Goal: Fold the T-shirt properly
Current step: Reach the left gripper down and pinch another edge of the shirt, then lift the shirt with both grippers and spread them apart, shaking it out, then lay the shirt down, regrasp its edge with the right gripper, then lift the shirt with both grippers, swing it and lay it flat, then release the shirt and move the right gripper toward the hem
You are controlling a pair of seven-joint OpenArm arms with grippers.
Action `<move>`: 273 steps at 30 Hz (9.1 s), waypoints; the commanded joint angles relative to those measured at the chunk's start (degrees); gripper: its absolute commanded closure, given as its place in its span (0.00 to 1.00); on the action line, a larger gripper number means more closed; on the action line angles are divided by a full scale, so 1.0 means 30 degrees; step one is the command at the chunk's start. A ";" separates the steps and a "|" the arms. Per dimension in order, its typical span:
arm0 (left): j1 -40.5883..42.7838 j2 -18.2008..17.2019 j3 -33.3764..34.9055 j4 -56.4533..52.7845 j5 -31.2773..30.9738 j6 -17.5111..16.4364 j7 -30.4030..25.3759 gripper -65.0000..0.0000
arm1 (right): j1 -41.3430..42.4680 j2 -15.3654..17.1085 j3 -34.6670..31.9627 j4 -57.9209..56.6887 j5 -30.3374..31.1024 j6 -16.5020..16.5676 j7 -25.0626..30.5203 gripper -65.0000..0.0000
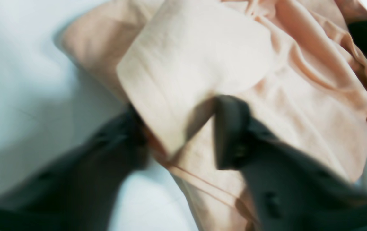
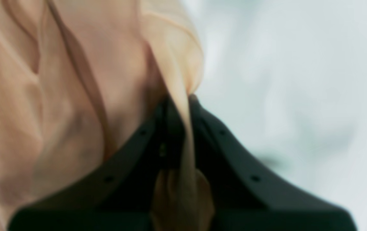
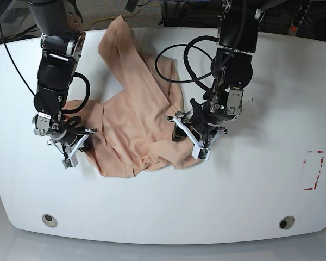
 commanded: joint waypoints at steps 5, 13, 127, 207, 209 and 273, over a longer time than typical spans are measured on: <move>-0.0335 0.0049 0.0153 0.0525 -0.0190 -0.0091 -0.0249 1.00 | 0.0013 -0.0204 0.0031 0.1406 0.0086 -0.0008 -0.0005 0.97; 0.0427 -0.0596 0.0124 0.3191 -0.0160 -0.0091 -0.0249 1.00 | 0.0013 -0.0322 0.0031 0.2637 0.0086 -0.0008 -0.0884 0.97; 1.2969 -0.9358 -1.6081 1.1484 -0.3061 -0.7534 0.2389 1.00 | -0.6522 -0.7530 0.3577 0.9963 0.5155 0.0886 -0.7536 0.49; 0.1043 -0.7189 -0.9019 1.1778 0.4147 -0.8853 0.4499 1.00 | -0.3299 -0.0732 0.3254 1.8842 0.5243 0.0886 -1.4862 1.00; 0.2508 -0.7160 -0.9019 1.1807 0.4177 -0.9439 0.4499 1.00 | -0.4500 -0.1142 0.3958 1.9106 0.5243 0.0886 -1.4862 1.00; 0.8808 -0.5343 -1.7576 1.1367 -0.1010 -1.0831 0.4499 0.26 | 0.0394 0.0440 0.5511 0.2607 0.5038 0.0886 -0.7594 0.17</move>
